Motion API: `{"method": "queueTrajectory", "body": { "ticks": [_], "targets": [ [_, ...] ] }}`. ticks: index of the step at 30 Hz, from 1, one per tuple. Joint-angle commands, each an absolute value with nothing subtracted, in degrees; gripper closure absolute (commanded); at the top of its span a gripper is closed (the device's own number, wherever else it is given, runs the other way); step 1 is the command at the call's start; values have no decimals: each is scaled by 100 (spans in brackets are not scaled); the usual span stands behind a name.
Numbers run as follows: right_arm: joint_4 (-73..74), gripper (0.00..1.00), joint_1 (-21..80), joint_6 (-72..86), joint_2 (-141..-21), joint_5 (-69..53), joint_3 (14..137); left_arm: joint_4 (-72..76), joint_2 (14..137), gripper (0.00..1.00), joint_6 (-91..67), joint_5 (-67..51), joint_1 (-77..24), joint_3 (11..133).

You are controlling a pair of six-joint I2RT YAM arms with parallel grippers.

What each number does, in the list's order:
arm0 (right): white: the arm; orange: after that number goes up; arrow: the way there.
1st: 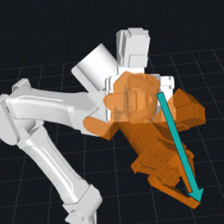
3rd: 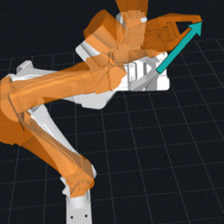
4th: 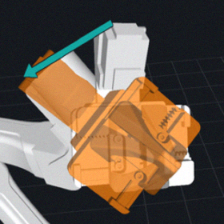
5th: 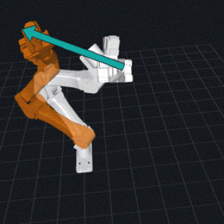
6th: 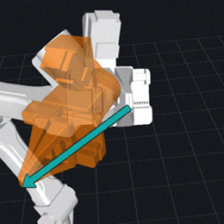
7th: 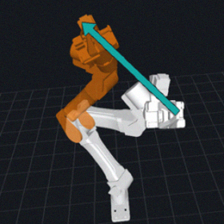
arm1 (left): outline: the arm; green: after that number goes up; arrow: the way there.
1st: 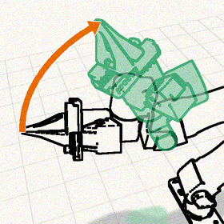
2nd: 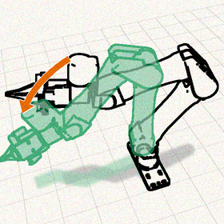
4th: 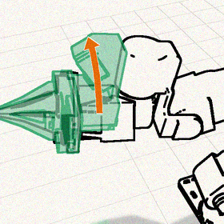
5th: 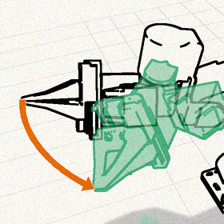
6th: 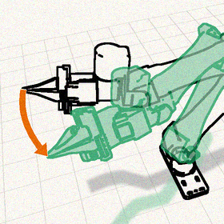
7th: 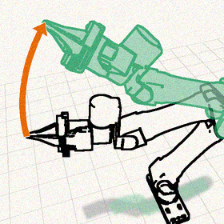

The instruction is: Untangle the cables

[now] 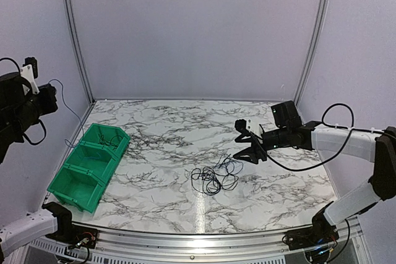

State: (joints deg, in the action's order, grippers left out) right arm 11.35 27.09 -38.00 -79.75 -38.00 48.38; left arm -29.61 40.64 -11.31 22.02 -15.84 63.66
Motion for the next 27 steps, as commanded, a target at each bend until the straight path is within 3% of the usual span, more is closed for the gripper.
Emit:
{"method": "queueTrajectory", "body": {
  "ticks": [1,18,27],
  "targets": [
    [1202,32,2698,-3857,-8031,-3766,4910,-3233,3912,100,-1090,2451,-1556,6326],
    [1260,32,2697,-3937,-8072,-3763,4905,-2993,4223,100,-1023,3132,-1562,5183],
    [1353,32,2698,-4026,-8085,-3762,4943,-2936,4500,100,-1783,3014,-1557,4517]
  ]
}}
